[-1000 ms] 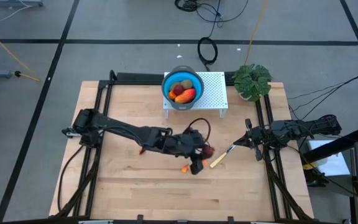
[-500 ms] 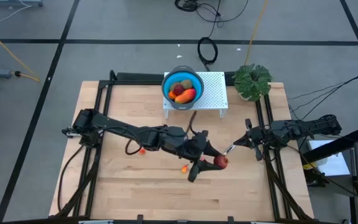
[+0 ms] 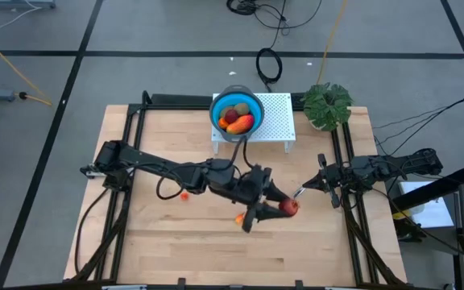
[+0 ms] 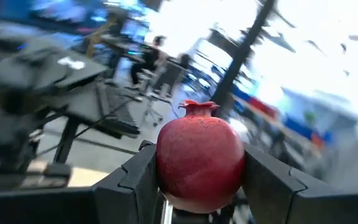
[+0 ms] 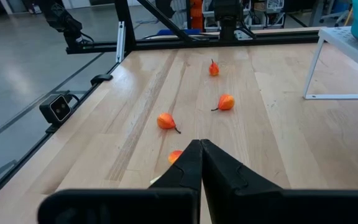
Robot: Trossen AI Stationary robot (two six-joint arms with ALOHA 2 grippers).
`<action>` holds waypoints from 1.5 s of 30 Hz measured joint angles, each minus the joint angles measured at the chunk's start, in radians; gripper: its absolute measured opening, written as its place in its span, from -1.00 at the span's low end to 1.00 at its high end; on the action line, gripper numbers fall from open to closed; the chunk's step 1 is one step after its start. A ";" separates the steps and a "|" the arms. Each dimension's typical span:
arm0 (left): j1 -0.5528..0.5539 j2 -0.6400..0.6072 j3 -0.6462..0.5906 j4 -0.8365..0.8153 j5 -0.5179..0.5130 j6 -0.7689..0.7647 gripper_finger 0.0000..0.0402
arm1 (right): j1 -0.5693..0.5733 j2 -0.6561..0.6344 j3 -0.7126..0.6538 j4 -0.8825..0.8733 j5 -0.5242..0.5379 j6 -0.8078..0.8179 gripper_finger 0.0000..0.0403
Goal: Pick & Place Fruit
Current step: Put the pomegranate into the blue strainer bowl on the shelf
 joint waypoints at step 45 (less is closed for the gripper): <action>0.352 -0.232 0.000 -0.917 -0.602 0.073 -0.07 | 0.000 0.000 0.000 -0.001 0.004 -0.122 -1.00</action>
